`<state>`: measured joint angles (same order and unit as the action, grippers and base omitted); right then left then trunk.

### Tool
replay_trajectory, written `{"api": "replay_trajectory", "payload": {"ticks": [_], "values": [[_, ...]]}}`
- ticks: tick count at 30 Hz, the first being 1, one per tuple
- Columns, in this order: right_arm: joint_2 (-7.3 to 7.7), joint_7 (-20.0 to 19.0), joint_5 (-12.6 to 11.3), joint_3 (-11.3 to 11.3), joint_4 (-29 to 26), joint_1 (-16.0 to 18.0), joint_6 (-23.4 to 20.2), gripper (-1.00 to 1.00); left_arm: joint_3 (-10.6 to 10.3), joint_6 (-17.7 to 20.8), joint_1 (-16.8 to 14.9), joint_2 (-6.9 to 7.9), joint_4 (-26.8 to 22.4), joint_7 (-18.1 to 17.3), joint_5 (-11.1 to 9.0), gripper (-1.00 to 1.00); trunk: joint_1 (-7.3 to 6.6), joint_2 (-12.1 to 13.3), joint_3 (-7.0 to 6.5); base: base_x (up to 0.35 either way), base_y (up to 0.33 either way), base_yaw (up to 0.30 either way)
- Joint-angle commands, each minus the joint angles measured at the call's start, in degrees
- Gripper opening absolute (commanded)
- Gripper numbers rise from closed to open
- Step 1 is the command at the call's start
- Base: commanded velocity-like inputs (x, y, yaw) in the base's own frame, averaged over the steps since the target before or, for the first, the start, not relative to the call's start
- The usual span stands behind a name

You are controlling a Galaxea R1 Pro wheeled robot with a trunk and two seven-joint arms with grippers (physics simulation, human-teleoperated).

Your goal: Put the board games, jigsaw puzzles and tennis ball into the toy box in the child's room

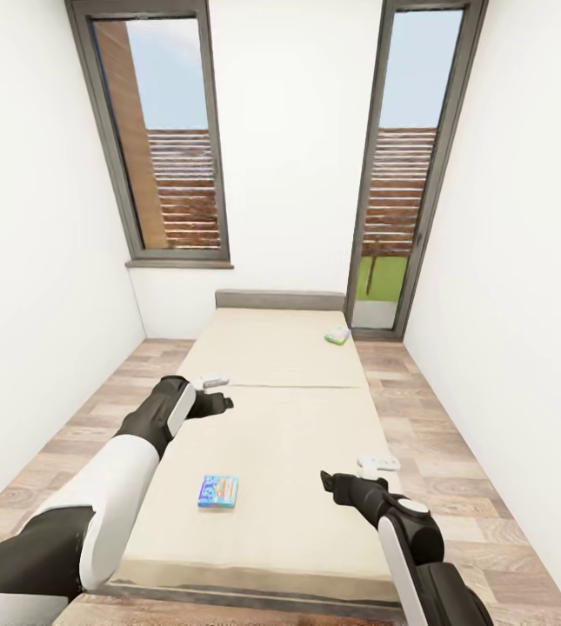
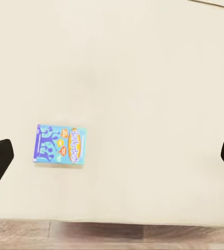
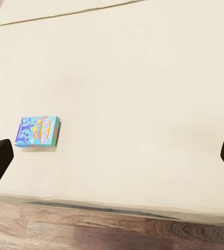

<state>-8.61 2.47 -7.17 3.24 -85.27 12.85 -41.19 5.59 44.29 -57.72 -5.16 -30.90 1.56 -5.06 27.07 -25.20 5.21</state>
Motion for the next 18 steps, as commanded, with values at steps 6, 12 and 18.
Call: {"api": "replay_trajectory", "payload": {"ticks": [6,12,18], "values": [[-0.01,0.26,-0.48,0.11,-1.12,-0.56,-0.29,1.00,0.38,1.20,-0.34,-0.46,-0.44,0.00,-0.55,1.00,0.03,-0.13,0.69,0.000,0.000,0.000],[-0.01,0.26,-0.48,0.17,-1.40,-0.71,-0.25,1.00,0.31,1.47,-1.37,-0.80,-0.59,0.10,-0.56,1.00,0.03,-0.13,1.25,0.000,0.000,0.000],[-0.07,0.26,-0.48,0.27,-1.46,-0.79,-0.10,1.00,0.18,1.63,-3.29,-1.74,-0.50,0.56,-0.44,1.00,0.03,-0.13,1.81,0.000,0.000,0.000]]}}
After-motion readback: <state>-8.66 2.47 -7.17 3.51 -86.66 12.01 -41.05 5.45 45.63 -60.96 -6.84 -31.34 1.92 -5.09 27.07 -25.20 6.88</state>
